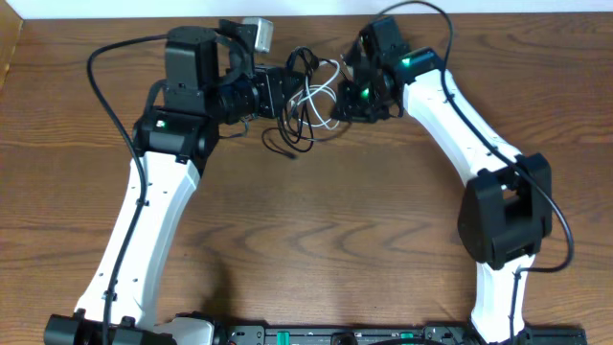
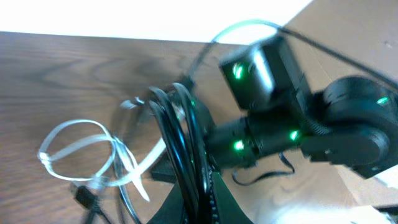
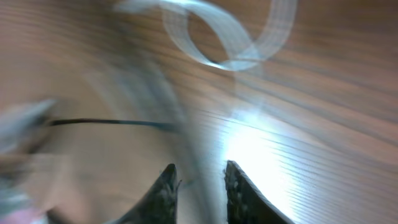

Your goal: Untangle cables

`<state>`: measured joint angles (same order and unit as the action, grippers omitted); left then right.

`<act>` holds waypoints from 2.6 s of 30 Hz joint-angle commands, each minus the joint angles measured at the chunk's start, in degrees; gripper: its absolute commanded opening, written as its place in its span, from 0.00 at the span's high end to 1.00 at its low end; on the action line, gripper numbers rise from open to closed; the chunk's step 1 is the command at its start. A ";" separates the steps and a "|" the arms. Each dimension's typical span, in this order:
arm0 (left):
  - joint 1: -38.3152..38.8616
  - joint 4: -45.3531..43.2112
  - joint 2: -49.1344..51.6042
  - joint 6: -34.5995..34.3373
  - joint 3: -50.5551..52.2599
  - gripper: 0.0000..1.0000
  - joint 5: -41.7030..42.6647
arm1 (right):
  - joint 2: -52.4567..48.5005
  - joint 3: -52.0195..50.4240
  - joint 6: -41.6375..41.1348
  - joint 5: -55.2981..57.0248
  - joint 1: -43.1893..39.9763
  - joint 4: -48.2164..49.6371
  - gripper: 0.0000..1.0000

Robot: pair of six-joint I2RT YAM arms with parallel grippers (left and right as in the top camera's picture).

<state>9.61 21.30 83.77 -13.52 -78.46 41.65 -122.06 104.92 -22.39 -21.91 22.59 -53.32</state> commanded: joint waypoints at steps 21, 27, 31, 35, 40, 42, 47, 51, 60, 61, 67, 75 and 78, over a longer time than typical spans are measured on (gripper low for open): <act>-17.75 5.64 -0.79 5.84 -0.52 0.93 -5.09 | -1.01 -0.17 8.31 17.59 -22.05 -12.96 0.99; -17.62 5.68 -0.68 6.40 -0.52 0.92 -5.01 | -1.01 -0.15 15.06 8.15 -26.40 -14.27 0.99; -17.16 7.28 -0.68 6.40 -0.52 0.93 -4.63 | -1.01 -0.15 18.97 4.22 -25.77 -14.34 0.65; -16.24 9.53 -0.68 6.38 -0.52 0.93 -4.59 | -0.94 -0.02 20.87 1.86 -24.72 -13.94 0.45; -12.83 11.72 -0.68 6.40 -0.52 0.93 -4.59 | -0.31 0.13 23.43 -4.55 -24.11 -12.85 0.36; -10.75 11.85 -0.66 6.40 -0.52 0.92 -4.61 | 0.09 0.13 24.96 -8.85 -23.91 -12.26 0.36; -7.23 8.11 -0.68 5.09 -0.52 0.93 -4.66 | 0.55 0.13 36.68 -31.06 -22.86 -11.39 0.35; -7.23 3.58 -0.68 -2.93 -0.52 0.93 -4.83 | 0.55 0.07 40.74 -40.44 -20.39 -11.37 0.34; -7.21 -2.19 -0.68 -18.40 -0.52 0.92 -4.79 | 0.48 -0.04 37.73 -39.50 -9.46 -5.29 0.28; -7.21 -2.23 -0.68 -19.52 -0.52 0.93 -4.79 | 0.44 -0.04 36.52 -39.50 -8.24 -3.52 0.28; -7.21 -2.38 -0.68 -25.53 -0.52 0.93 -4.57 | 0.00 -0.04 29.73 -39.06 -2.91 5.29 0.28; -7.21 -2.38 -0.68 -26.27 -0.52 0.92 -3.50 | -0.55 -0.07 21.38 -35.15 1.40 13.07 0.36; -7.21 -2.34 -0.68 -26.23 -0.52 0.93 -3.28 | -1.07 -0.07 20.65 -34.99 2.51 14.45 0.37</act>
<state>2.63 19.38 83.79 -39.00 -78.46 37.23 -123.31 104.55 1.58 -57.67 23.94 -39.38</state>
